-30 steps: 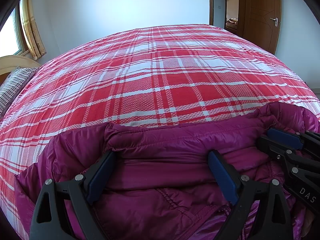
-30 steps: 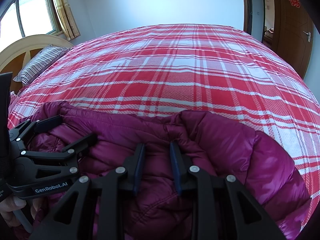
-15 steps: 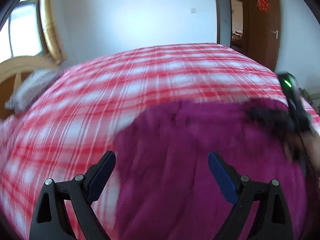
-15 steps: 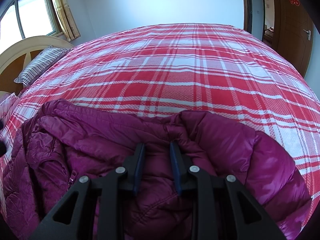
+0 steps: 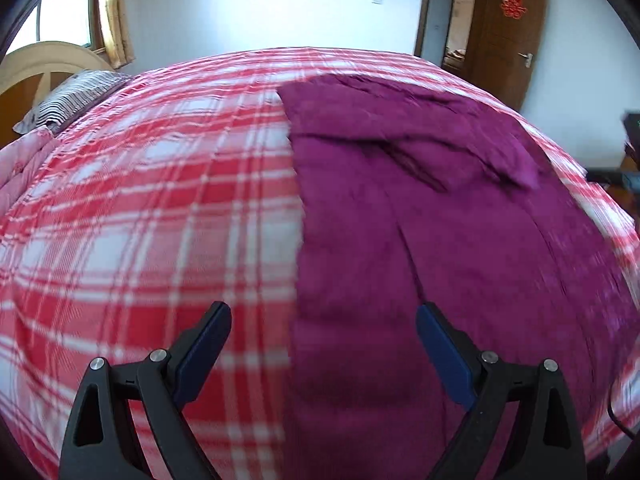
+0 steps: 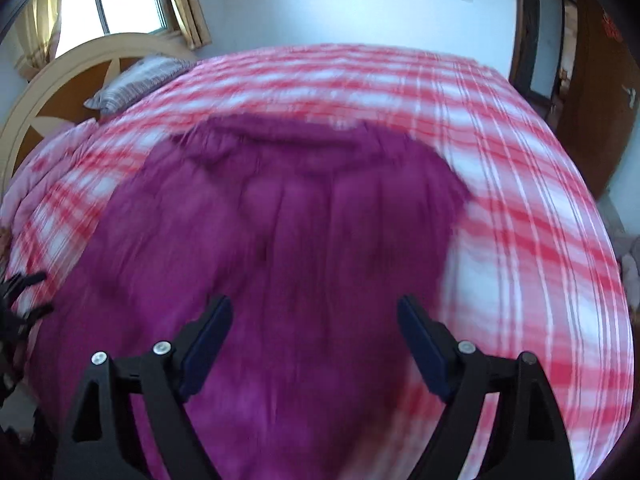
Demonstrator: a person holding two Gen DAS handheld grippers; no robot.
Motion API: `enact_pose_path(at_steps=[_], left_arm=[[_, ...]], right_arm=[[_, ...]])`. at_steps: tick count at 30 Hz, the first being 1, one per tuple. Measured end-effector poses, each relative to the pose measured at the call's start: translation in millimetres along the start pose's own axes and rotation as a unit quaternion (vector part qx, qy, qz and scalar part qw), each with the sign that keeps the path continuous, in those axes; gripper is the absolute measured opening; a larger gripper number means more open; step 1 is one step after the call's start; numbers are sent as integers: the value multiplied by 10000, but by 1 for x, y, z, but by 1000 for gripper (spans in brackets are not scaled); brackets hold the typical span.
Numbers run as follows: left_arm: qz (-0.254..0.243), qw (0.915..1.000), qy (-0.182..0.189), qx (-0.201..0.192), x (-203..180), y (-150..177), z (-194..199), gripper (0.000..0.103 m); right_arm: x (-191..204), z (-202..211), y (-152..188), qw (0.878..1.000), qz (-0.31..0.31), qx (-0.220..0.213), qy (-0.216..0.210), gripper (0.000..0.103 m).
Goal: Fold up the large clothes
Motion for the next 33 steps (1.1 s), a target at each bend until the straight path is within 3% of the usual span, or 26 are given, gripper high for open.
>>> enact_pose_path(at_steps=[5, 10, 11, 13, 14, 15, 16, 17, 18, 19, 24, 29, 33], left_arm=[[-12, 9996, 243, 130, -12, 32, 11, 94], [-27, 9997, 213, -149, -15, 44, 20, 94], [-32, 9994, 270, -218, -15, 47, 22, 88], [-159, 9990, 200, -373, -17, 52, 27, 63], [-226, 9984, 303, -428, -19, 54, 32, 35], [-264, 9976, 448, -459, -20, 56, 37, 14], [-258, 9970, 547, -493, -21, 59, 45, 12], [-255, 9964, 554, -583, -22, 60, 53, 10], [-297, 9957, 588, -654, -22, 61, 63, 9], [-354, 9939, 718, -755, -22, 63, 78, 8], [-571, 9827, 1311, -1179, -21, 68, 154, 8], [-630, 9684, 1813, -1594, -27, 66, 223, 8], [-456, 9605, 1993, -1888, -22, 47, 247, 8]], right_arm=[[3, 80, 105, 9973, -716, 146, 11, 86], [31, 107, 167, 9910, -1304, -23, -301, 85], [38, 106, 172, 9909, -1294, -33, -364, 80], [52, 93, 181, 9915, -1250, 65, -350, 65], [55, 81, 187, 9920, -1250, 119, -147, 53], [58, 77, 189, 9923, -1238, 28, 33, 49], [61, 76, 190, 9924, -1218, -147, 118, 42], [64, 78, 193, 9917, -1267, -219, 37, 20], [64, 81, 194, 9892, -1429, -263, -187, 15], [64, 84, 196, 9853, -1639, -292, -391, 14], [79, 125, 204, 9838, -1598, -494, -646, 12], [88, 199, 203, 9712, -1838, -1084, -1058, 10], [105, 260, 188, 9622, -1733, -1700, -1236, 9]])
Point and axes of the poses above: each gripper's, at about its wrist camera, not at the fingertips, and z roughly against the way its jaws point, x to its left, y to its underside, the point moved 2 cm from there along -z, roughly the way its jaws point, and after that the axes turned 5 degrees about -x, right-handed, at the moved point
